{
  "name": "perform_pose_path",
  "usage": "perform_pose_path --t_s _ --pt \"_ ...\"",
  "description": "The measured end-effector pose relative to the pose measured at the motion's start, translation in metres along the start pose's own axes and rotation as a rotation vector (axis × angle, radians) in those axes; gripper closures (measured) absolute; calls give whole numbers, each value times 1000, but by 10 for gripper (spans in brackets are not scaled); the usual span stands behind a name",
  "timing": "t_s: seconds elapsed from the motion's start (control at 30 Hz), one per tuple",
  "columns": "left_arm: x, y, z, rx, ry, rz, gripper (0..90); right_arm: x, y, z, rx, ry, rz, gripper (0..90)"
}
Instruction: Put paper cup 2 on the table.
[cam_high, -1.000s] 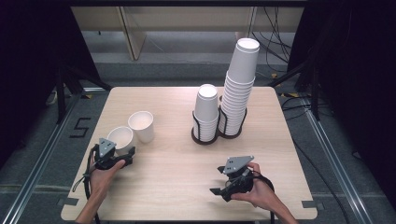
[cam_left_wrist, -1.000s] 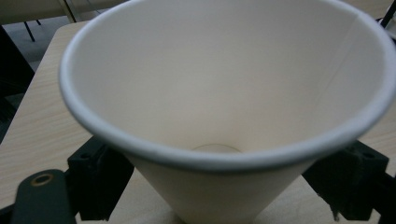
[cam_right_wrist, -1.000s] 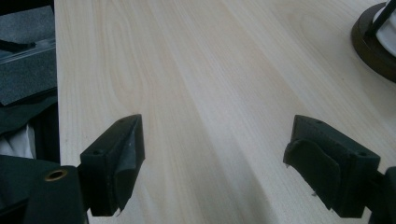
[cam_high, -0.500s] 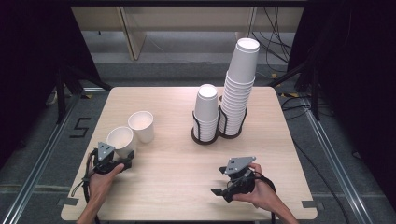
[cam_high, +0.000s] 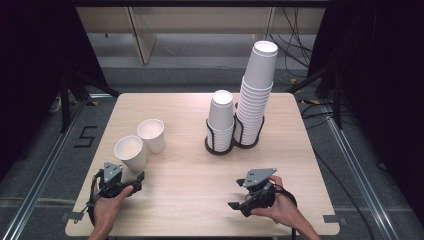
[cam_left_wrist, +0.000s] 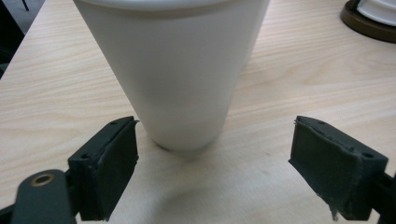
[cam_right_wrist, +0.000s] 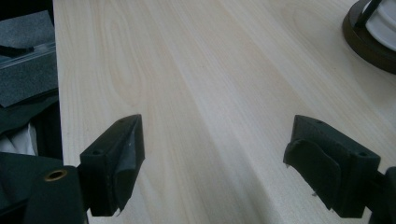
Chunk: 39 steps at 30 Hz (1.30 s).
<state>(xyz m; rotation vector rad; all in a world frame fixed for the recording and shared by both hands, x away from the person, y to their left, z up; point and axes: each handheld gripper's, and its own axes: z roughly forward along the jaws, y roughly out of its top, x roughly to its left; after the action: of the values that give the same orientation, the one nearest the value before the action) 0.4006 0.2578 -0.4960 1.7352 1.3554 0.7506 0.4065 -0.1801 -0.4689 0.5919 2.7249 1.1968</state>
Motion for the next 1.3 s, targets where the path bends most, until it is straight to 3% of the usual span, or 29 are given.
perform_pose_path --t_s 0.1,0.23,0.47,0.6,0.67,0.7,0.9,1.2,1.3 --pt "-10 -2 -11 -27 2 8 146 0 -1 -1 -4 -3 -3 196" --pt "-23 -3 -23 -60 -25 21 145 0 -2 -2 -5 -11 -3 195" --pt "-54 -9 -35 -74 -110 82 146 1 -5 -3 -2 -8 6 192" --pt "-65 -12 -37 -80 -156 81 145 2 -6 -4 -8 -14 12 189" --pt "-73 -14 -38 -71 -174 102 146 4 -8 -5 -11 -22 35 185" --pt "-75 -16 -38 -71 -185 106 146 3 -8 -5 -13 -22 16 183" --pt "-91 -20 -44 -70 -251 109 146 6 -11 -6 -29 -22 21 180" --pt "-107 -25 -53 -72 -300 136 146 17 -15 -8 -38 -18 27 179" --pt "-112 -26 -56 -91 -334 130 146 20 -18 -9 -41 -14 18 179"
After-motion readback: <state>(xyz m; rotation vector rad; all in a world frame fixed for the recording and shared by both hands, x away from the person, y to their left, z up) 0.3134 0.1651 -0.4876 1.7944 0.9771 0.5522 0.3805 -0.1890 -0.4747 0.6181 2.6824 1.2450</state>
